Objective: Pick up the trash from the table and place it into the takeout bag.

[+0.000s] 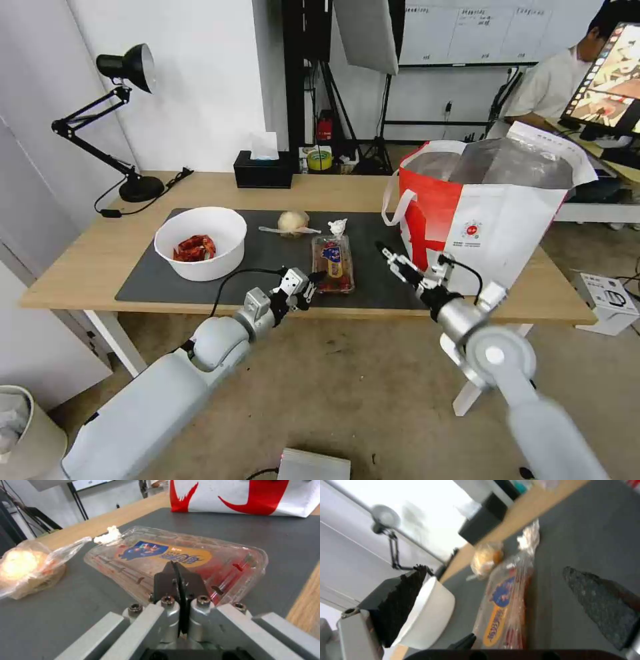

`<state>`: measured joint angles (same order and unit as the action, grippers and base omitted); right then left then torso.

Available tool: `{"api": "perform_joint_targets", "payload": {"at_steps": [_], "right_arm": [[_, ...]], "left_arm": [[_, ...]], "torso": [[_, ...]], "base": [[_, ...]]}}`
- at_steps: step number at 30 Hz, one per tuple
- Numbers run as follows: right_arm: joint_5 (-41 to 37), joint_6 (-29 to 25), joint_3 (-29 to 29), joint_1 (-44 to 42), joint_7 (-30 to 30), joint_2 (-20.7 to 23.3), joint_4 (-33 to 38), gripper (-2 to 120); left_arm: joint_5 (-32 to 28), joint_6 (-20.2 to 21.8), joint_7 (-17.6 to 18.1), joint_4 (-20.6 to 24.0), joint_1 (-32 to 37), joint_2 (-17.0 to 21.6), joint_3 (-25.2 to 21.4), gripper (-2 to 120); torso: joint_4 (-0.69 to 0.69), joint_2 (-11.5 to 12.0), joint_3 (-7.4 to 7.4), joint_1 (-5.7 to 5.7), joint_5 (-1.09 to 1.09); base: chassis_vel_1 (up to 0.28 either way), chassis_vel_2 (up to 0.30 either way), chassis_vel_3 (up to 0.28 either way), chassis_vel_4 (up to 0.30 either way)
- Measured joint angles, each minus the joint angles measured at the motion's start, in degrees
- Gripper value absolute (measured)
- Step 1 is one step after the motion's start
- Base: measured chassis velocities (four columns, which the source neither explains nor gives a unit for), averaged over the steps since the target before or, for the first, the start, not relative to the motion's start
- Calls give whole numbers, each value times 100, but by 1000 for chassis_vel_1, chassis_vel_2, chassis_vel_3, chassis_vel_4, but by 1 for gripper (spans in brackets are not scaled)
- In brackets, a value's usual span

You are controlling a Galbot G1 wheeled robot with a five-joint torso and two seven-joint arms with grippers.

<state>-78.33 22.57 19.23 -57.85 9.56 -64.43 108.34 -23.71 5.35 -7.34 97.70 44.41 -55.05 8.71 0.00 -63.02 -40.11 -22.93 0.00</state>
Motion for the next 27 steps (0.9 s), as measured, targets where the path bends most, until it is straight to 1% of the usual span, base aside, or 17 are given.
{"api": "perform_joint_targets", "payload": {"at_steps": [1, 2, 6, 7, 10, 14, 27], "right_arm": [[-25, 161, -80, 139, 188, -36, -60, 100], [-25, 161, -80, 139, 188, -36, -60, 100], [-88, 603, -303, 523, 686, -196, -298, 100], [-88, 603, -303, 523, 686, -196, -298, 100], [-134, 853, -428, 803, 1037, -342, -544, 100], [-131, 969, -557, 1017, 1220, -428, -762, 100], [-169, 1245, -804, 1619, 1436, -572, -1260, 100]], "left_arm": [[-2, -3, 5, 2, 3, -2, 10, 0], [-2, -3, 5, 2, 3, -2, 10, 0], [-19, -6, 23, 25, -2, -16, 43, 0], [-19, -6, 23, 25, -2, -16, 43, 0], [-35, -6, 33, 47, -28, 7, 61, 0], [-51, -6, 36, 51, -33, 28, 65, 0], [-66, -6, 52, 40, -14, -20, 104, 0]], "torso": [[0, 0, 0, 0, 0], [0, 0, 0, 0, 0], [0, 0, 0, 0, -1], [0, 0, 0, 0, -1], [0, 0, 0, 0, 0], [0, 0, 0, 0, 0], [0, -1, 0, 0, 0]], "base": [[0, 0, 0, 0], [0, 0, 0, 0], [0, 0, 0, 0], [0, 0, 0, 0], [0, 0, 0, 0], [0, 0, 0, 0], [0, 0, 0, 0]]}}
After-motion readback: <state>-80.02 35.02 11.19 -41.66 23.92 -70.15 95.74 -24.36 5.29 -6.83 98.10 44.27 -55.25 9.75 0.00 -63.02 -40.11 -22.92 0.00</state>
